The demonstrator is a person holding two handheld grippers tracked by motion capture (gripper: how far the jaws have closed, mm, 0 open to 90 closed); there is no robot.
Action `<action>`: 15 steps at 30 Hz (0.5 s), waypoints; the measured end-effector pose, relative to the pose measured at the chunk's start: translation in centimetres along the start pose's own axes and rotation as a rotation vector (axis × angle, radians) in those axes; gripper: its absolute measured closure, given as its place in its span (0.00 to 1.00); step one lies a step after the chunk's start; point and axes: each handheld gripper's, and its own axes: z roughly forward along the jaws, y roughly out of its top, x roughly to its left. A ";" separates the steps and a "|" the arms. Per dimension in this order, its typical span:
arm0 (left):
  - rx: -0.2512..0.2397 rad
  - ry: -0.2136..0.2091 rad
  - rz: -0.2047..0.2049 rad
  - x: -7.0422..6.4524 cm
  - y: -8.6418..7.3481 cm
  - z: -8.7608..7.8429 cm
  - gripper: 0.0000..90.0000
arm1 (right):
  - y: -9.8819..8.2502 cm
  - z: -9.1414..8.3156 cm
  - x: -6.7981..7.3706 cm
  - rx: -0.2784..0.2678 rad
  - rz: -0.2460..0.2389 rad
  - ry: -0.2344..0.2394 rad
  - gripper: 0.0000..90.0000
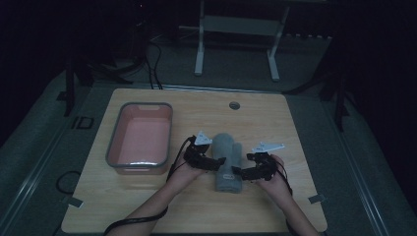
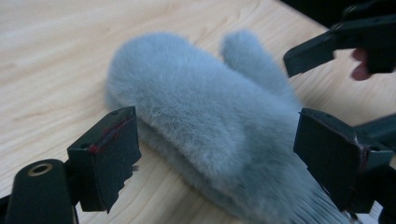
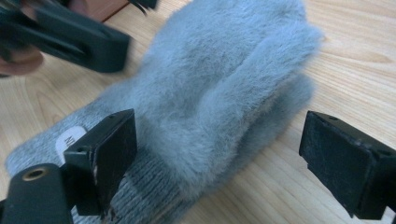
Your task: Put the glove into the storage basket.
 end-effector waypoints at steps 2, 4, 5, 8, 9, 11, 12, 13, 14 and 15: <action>0.025 0.001 -0.025 0.3 -0.1 0.8 0.17 | 0.0 0.4 -0.1 0.008 0.019 0.015 0.12; 0.044 -0.005 -0.063 0.6 -0.3 1.4 0.17 | 0.0 0.8 -0.3 0.013 0.026 0.017 0.13; 0.046 -0.005 -0.078 0.7 -0.4 1.6 0.17 | -0.1 0.9 -0.4 0.021 0.032 0.019 0.16; 0.065 -0.013 -0.103 1.0 -0.7 2.1 0.17 | -0.3 1.2 -1.2 0.043 0.073 0.048 0.26; 0.079 -0.018 -0.108 1.0 -0.8 2.4 0.17 | -0.4 1.3 -1.4 0.053 0.086 0.060 0.31; 0.094 -0.021 -0.114 1.2 -1.0 2.7 0.17 | -0.6 1.5 -1.6 0.063 0.107 0.069 0.33; 0.104 -0.026 -0.121 1.2 -1.1 2.9 0.17 | -0.7 1.6 -1.6 0.065 0.109 0.061 0.33; 0.105 -0.031 -0.130 1.3 -1.3 3.0 0.17 | -0.8 1.7 -1.5 0.066 0.113 0.062 0.31; 0.107 -0.030 -0.131 1.3 -1.4 3.1 0.17 | -0.9 1.8 -1.6 0.072 0.123 0.055 0.26; 0.109 -0.033 -0.128 1.4 -1.5 3.2 0.17 | -0.9 2.0 -1.7 0.082 0.137 0.052 0.24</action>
